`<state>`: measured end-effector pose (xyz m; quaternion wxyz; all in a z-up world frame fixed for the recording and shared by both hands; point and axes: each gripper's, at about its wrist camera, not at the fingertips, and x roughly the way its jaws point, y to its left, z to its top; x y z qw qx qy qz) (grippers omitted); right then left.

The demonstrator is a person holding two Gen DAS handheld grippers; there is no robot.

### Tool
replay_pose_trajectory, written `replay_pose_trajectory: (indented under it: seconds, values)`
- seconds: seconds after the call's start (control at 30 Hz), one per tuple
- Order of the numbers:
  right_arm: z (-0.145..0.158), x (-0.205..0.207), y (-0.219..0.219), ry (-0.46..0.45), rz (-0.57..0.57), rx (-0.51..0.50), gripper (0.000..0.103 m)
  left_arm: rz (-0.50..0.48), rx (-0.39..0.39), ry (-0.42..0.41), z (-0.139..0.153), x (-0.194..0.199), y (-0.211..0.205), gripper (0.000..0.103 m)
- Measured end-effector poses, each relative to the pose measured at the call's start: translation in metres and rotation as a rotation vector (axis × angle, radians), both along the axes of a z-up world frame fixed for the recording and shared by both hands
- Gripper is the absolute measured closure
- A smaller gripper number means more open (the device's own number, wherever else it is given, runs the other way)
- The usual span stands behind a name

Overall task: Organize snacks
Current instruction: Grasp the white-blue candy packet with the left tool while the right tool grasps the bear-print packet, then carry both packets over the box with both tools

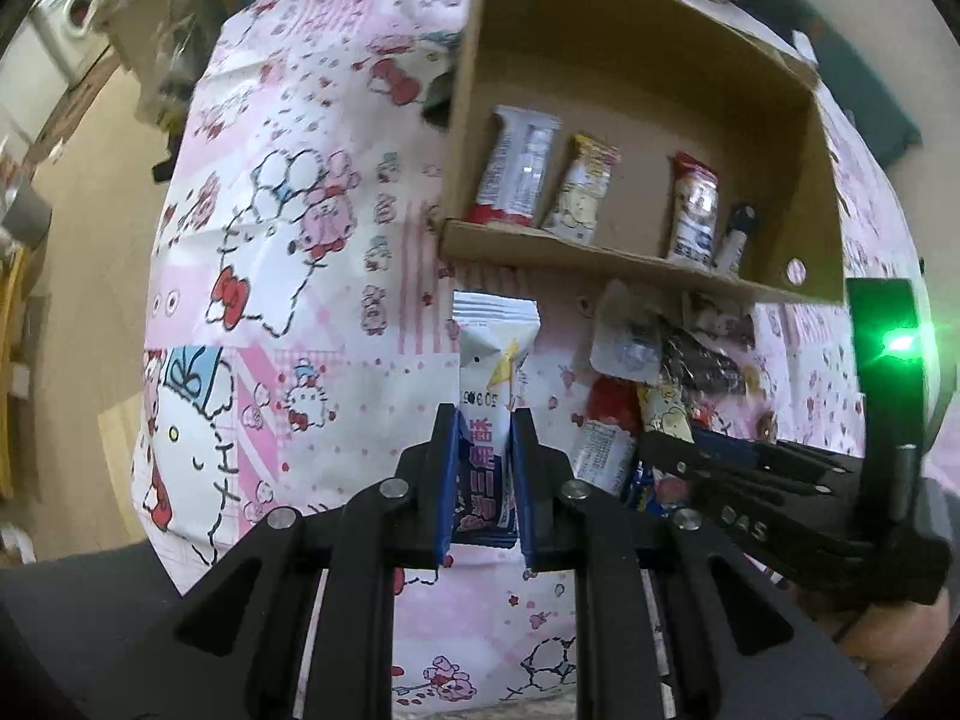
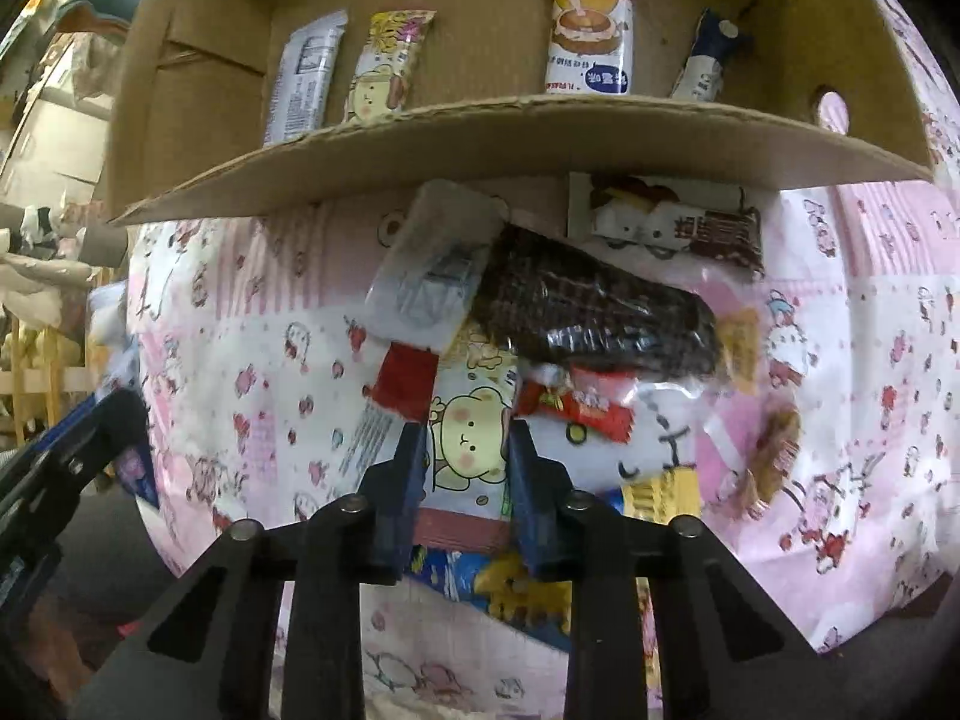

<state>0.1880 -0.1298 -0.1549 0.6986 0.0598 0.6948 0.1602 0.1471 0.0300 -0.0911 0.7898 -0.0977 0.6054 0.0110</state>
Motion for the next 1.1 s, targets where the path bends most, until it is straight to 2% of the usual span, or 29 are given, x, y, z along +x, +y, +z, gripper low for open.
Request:
replay_pose_trajectory:
  seconds: [0.27, 0.4, 0.5, 0.63, 0.77, 0.9, 1.1]
  values:
    - [0.038, -0.031, -0.031, 0.02, -0.031, 0.177, 0.075, 0.006, 0.013, -0.013, 0.003, 0.003, -0.003, 0.089]
    - [0.061, -0.038, -0.05, -0.02, -0.044, 0.275, 0.075, 0.019, 0.021, -0.013, 0.002, 0.001, 0.001, 0.089]
    - [0.092, -0.042, -0.071, -0.169, -0.043, 0.377, 0.075, 0.039, 0.018, -0.025, 0.004, -0.001, 0.006, 0.089]
    - [0.124, -0.044, -0.102, -0.377, -0.085, 0.481, 0.075, 0.052, 0.002, -0.086, 0.017, -0.003, 0.008, 0.089]
    - [0.136, -0.041, -0.122, -0.489, -0.12, 0.479, 0.075, 0.017, 0.015, -0.184, 0.043, -0.003, -0.002, 0.089]
    - [0.137, -0.029, -0.131, -0.513, -0.161, 0.488, 0.075, -0.006, 0.021, -0.244, 0.065, 0.002, -0.01, 0.089]
    - [0.136, -0.003, -0.137, -0.514, -0.211, 0.484, 0.075, 0.0, 0.004, -0.279, 0.083, 0.021, -0.011, 0.089]
